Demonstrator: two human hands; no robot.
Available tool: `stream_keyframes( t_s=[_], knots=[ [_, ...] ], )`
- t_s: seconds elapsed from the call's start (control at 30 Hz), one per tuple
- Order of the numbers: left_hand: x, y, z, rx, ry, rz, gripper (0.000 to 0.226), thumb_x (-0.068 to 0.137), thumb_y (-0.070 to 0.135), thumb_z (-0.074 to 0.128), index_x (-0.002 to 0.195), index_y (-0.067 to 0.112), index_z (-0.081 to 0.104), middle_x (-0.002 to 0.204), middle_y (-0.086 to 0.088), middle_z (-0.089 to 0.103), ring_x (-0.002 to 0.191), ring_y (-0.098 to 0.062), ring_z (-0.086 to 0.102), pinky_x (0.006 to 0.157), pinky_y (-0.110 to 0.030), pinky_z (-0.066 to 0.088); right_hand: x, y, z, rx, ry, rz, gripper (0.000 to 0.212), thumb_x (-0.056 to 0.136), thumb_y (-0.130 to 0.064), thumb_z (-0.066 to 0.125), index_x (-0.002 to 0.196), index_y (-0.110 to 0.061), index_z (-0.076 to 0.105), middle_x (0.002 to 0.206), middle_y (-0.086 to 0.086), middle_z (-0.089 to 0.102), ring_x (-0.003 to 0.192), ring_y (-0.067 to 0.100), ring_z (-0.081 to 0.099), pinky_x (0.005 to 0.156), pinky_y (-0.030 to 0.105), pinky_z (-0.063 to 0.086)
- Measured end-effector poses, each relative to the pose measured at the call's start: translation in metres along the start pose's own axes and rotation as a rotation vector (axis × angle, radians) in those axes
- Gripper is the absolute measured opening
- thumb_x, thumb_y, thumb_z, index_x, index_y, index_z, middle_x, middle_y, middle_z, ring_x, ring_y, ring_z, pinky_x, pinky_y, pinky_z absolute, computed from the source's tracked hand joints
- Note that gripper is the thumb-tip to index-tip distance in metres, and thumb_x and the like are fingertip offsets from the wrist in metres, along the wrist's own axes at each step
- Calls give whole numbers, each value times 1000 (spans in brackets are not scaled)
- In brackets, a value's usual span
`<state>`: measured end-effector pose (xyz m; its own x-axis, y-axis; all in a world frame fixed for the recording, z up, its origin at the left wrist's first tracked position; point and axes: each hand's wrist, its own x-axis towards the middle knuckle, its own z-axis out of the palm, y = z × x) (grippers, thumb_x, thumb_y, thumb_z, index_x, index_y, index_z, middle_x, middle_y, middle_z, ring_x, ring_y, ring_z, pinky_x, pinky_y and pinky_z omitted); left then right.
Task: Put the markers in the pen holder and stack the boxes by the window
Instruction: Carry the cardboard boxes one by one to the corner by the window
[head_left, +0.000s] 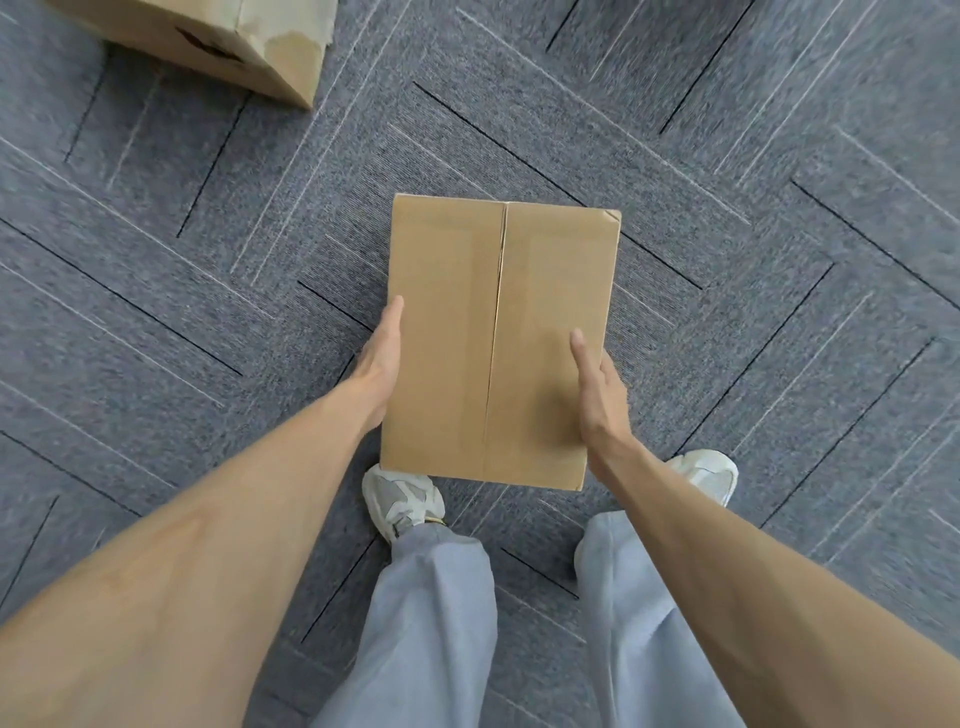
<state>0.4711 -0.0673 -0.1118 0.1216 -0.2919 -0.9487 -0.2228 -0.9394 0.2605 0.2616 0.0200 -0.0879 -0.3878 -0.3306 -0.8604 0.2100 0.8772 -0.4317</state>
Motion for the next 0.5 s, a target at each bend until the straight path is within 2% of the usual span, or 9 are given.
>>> stream_keyframes(
  t_s=[0.03, 0.07, 0.13, 0.17, 0.23, 0.27, 0.37, 0.5],
  knots=[
    [-10, 3, 4, 17, 15, 16, 96, 71, 89, 39, 153, 39, 29, 160, 6, 30, 143, -22, 34, 115, -56, 26, -4, 0, -2, 18, 20, 20, 71, 94, -59, 51, 151, -18, 40, 153, -2, 44, 144, 19, 36, 116, 36, 24],
    [-17, 3, 6, 35, 23, 33, 95, 73, 84, 45, 153, 37, 29, 159, 5, 31, 142, -23, 35, 115, -55, 27, -9, -2, -5, 33, 35, 26, 76, 92, -61, 53, 152, -18, 36, 154, -2, 42, 144, 19, 36, 116, 37, 24],
    [-33, 5, 10, 64, 17, 40, 105, 61, 82, 61, 151, 34, 33, 154, 3, 41, 136, -23, 44, 112, -53, 34, -19, -9, -15, 43, 25, 26, 78, 92, -59, 54, 155, -19, 30, 157, -2, 38, 144, 18, 34, 114, 34, 24],
    [-41, 5, 10, 66, -2, 43, 103, 61, 77, 67, 148, 32, 36, 148, 3, 48, 130, -22, 49, 109, -48, 37, -23, -12, -22, 46, 6, 16, 78, 93, -58, 55, 156, -19, 29, 156, -3, 38, 144, 17, 34, 112, 32, 24],
    [-62, 4, 11, 68, -36, 45, 80, 73, 62, 72, 141, 31, 43, 134, 5, 58, 119, -19, 55, 101, -40, 40, -36, -23, -43, 41, -42, -26, 76, 91, -59, 56, 154, -23, 35, 151, -9, 44, 138, 12, 40, 109, 30, 28],
    [-76, 4, 12, 66, -42, 31, 74, 74, 58, 74, 137, 33, 46, 131, 6, 60, 116, -18, 56, 99, -40, 40, -45, -31, -53, 21, -52, -53, 72, 89, -61, 58, 150, -27, 41, 144, -13, 51, 132, 9, 46, 108, 29, 31],
    [-131, 12, 24, -22, -24, 20, 79, 66, 55, 82, 134, 32, 50, 129, 4, 64, 115, -20, 60, 105, -52, 42, -78, -60, -86, -64, -57, -125, 62, 81, -70, 59, 135, -40, 56, 122, -19, 66, 118, 8, 58, 108, 37, 40],
    [-208, 42, 42, -176, -9, 60, 72, 70, 43, 84, 132, 25, 53, 122, -1, 68, 108, -21, 66, 98, -47, 51, -132, -107, -139, -89, -77, -185, 57, 79, -73, 58, 129, -44, 59, 115, -19, 68, 114, 12, 60, 104, 38, 43]
  ],
)
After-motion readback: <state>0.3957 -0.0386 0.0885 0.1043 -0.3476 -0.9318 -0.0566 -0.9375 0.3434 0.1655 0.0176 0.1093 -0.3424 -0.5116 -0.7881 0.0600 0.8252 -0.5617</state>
